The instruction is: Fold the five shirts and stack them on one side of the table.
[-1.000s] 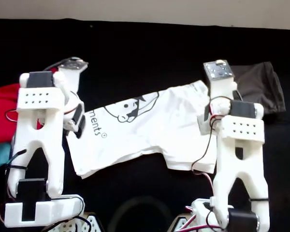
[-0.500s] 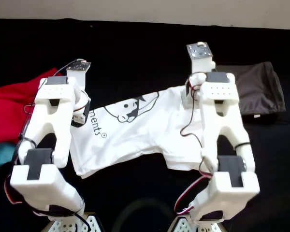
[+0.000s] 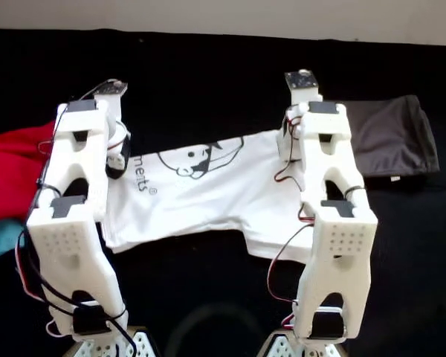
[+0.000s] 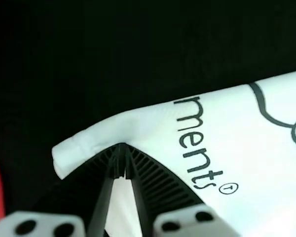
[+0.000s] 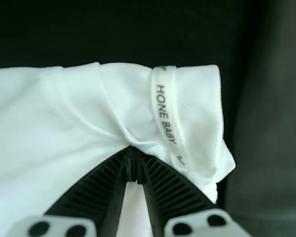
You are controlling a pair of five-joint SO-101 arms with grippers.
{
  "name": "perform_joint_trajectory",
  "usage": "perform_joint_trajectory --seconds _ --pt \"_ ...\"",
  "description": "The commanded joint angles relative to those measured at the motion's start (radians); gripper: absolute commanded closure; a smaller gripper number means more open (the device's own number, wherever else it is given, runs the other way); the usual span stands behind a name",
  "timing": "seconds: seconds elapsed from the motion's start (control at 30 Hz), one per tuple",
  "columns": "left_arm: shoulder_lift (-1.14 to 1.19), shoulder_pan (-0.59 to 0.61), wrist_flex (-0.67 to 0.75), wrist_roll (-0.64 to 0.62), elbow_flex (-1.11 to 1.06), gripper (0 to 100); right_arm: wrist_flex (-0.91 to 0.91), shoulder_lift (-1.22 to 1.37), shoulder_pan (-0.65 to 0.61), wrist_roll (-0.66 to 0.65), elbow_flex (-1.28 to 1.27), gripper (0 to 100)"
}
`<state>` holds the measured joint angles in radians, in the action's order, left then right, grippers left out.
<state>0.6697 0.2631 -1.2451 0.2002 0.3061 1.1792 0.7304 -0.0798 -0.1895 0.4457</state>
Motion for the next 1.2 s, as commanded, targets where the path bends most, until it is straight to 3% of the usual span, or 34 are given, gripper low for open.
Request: perform_joint_trajectory --seconds 0.0,0.33,0.53,0.7,0.93,1.17 --pt "0.131 0.025 -0.083 -0.002 0.292 99 0.008 0.059 0.033 0.012 0.143 99.3" --pt "0.343 0.024 -0.477 -0.003 0.918 99 0.252 0.070 0.035 0.012 0.430 99.3" --pt "0.294 0.021 -0.539 -0.006 0.992 99 0.437 0.070 0.035 0.012 0.668 99.3" --pt "0.081 0.001 -0.537 -0.008 0.720 99 0.573 0.077 0.027 0.012 0.869 99.3" --pt "-0.289 -0.021 -0.514 -0.002 0.170 99 0.585 0.068 0.019 0.049 0.908 99.3" --pt "-0.564 -0.081 -0.270 -0.002 -0.371 99 0.588 0.041 -0.008 0.069 0.898 99.3"
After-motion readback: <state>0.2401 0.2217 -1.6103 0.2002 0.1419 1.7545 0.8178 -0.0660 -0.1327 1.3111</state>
